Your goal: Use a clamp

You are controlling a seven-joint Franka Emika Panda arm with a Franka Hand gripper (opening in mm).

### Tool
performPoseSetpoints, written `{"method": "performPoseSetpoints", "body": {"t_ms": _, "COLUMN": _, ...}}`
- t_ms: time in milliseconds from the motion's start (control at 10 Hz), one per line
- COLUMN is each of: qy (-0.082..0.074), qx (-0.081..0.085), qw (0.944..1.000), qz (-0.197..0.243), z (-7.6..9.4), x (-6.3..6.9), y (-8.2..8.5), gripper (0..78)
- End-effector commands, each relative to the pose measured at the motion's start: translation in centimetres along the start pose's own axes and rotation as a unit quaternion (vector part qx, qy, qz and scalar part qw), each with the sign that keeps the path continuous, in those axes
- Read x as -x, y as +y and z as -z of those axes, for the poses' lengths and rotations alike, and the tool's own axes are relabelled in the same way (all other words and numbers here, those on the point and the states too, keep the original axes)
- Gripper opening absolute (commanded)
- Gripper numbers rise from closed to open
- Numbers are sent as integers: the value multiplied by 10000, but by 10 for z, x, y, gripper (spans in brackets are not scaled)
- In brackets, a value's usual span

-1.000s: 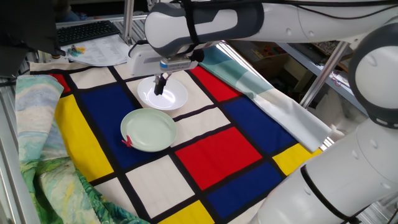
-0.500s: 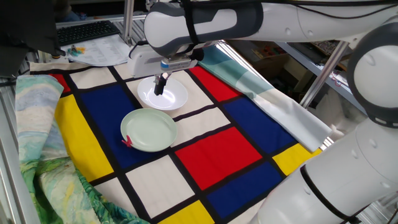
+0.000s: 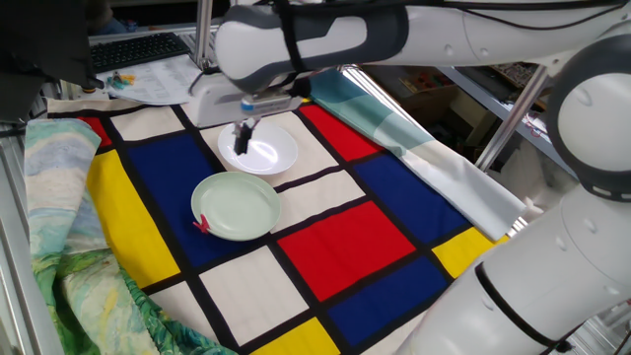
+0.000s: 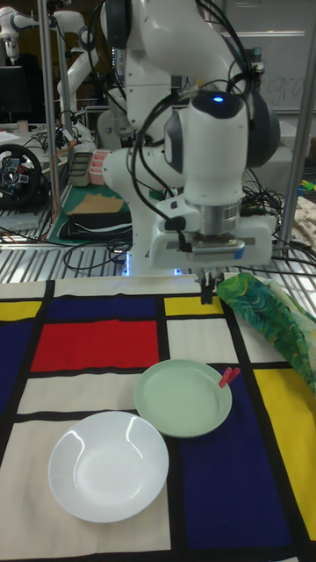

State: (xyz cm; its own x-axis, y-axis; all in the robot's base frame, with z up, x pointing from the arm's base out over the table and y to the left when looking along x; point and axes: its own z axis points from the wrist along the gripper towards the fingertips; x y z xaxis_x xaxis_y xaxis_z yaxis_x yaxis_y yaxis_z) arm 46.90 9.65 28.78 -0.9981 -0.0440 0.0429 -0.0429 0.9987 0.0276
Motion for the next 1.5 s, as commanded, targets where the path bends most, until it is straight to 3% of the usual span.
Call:
{"method": "performPoseSetpoints", "body": {"t_ms": 100, "qy": -123, "qx": -65, "qw": 9998, "qz": -125, "z": -25, "x": 0, "y": 30, "gripper": 0}}
{"method": "performPoseSetpoints", "body": {"t_ms": 800, "qy": -388, "qx": -47, "qw": 9991, "qz": -191, "z": -89, "x": 12, "y": 48, "gripper": 0}}
{"method": "performPoseSetpoints", "body": {"t_ms": 1400, "qy": -490, "qx": -82, "qw": 9983, "qz": -312, "z": -106, "x": 9, "y": 71, "gripper": 0}}
{"method": "performPoseSetpoints", "body": {"t_ms": 1500, "qy": -569, "qx": -131, "qw": 9977, "qz": -338, "z": -115, "x": 9, "y": 77, "gripper": 0}}
